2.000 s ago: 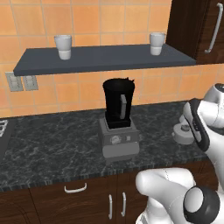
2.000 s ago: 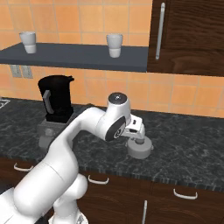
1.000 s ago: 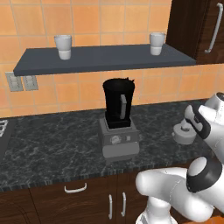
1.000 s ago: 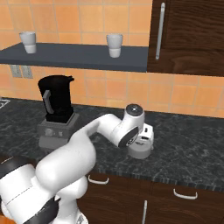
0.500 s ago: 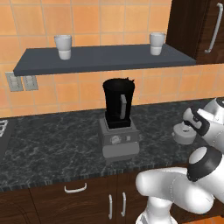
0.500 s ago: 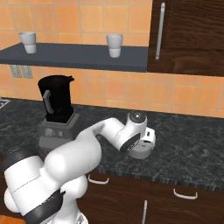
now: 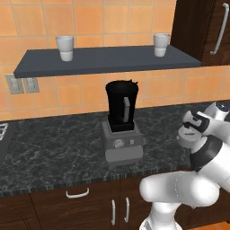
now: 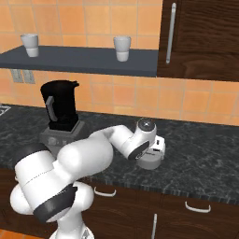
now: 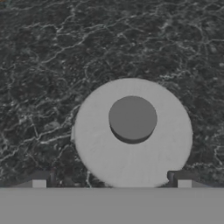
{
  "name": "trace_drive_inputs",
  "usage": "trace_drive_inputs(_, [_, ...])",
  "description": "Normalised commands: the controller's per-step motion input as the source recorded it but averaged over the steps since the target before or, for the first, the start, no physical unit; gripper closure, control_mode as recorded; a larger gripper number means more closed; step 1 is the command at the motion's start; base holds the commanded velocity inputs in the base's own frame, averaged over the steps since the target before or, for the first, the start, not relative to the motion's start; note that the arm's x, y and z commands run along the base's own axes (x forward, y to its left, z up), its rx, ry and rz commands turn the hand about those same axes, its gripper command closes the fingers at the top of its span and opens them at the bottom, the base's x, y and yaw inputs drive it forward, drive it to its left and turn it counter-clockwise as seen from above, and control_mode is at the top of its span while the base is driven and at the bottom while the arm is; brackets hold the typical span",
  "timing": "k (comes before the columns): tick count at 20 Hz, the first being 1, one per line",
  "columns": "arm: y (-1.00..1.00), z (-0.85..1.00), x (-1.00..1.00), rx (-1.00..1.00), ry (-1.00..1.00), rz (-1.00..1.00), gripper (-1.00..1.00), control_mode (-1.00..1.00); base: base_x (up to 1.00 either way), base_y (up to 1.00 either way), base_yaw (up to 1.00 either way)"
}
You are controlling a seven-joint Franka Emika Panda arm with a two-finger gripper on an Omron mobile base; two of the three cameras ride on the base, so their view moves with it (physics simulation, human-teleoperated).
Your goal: Close the lid blender by securely placing the lid on top.
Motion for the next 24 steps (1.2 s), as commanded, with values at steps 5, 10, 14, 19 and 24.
trace_drive_inputs(5, [-0.09, -0.15, 0.21, 0.01, 0.00, 0.00, -1.00, -1.00, 0.00, 0.00, 0.00])
trace_drive_inputs(10, [-0.14, -0.17, 0.17, 0.02, 0.00, 0.00, -1.00, -1.00, 0.00, 0.00, 0.00])
trace_drive_inputs(14, [-0.14, -0.16, 0.15, 0.02, 0.00, 0.00, -1.00, -1.00, 0.00, 0.00, 0.00])
trace_drive_inputs(19, [-0.07, -0.15, 0.17, 0.00, 0.00, 0.00, -1.00, -1.00, 0.00, 0.00, 0.00])
trace_drive_inputs(24, [-0.01, -0.16, 0.17, 0.00, 0.00, 0.00, -1.00, -1.00, 0.00, 0.00, 0.00])
